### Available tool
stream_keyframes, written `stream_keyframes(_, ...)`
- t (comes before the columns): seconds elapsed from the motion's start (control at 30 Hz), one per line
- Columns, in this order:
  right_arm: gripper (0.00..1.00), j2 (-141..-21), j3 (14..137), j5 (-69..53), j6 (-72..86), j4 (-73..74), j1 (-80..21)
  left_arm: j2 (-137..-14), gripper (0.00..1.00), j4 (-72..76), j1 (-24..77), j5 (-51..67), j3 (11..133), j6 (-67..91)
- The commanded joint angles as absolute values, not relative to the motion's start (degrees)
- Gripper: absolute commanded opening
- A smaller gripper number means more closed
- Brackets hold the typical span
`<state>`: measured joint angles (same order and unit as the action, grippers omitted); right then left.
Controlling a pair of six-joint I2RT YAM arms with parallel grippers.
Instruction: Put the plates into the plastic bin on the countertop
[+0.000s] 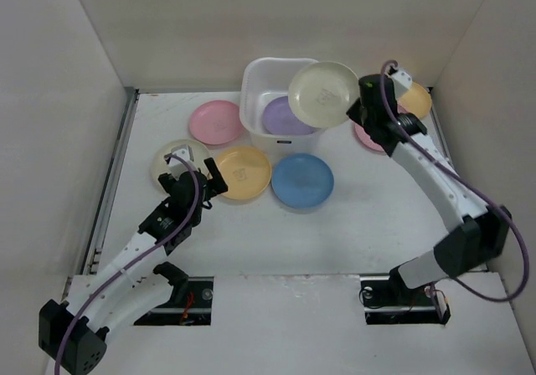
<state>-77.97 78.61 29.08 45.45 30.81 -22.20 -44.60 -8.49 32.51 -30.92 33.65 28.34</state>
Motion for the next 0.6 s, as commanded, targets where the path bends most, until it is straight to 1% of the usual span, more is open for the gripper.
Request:
stream_keyframes(0.0, 0.00, -88.99, 92.77, 26.03, 38.59, 22.94, -22.46, -42.63, 1.00, -9.23, 32.39, -33.13, 31.91, 31.64)
stream_keyframes(0.17, 0.00, -106.05, 112.55, 24.61, 33.59, 26.80, -22.54, -41.05, 1.00, -11.68, 31.95, -35.06, 30.68, 33.04)
stream_keyframes(0.27, 0.00, -113.62, 119.69, 24.61, 31.38, 29.79, -22.54, -40.26, 1.00, -12.92, 31.42, -35.60, 30.32, 33.49)
stream_keyframes(0.37, 0.01, -118.02, 120.85, 24.26, 30.50, 30.59, -22.54, -39.90, 1.00, -13.36, 30.54, -35.33, 29.97, 33.57)
stream_keyframes(0.57, 0.02, -122.43, 119.71, 22.68, 29.27, 30.06, -22.54, -39.90, 1.00, -12.83, 29.57, -34.80, 29.88, 33.40)
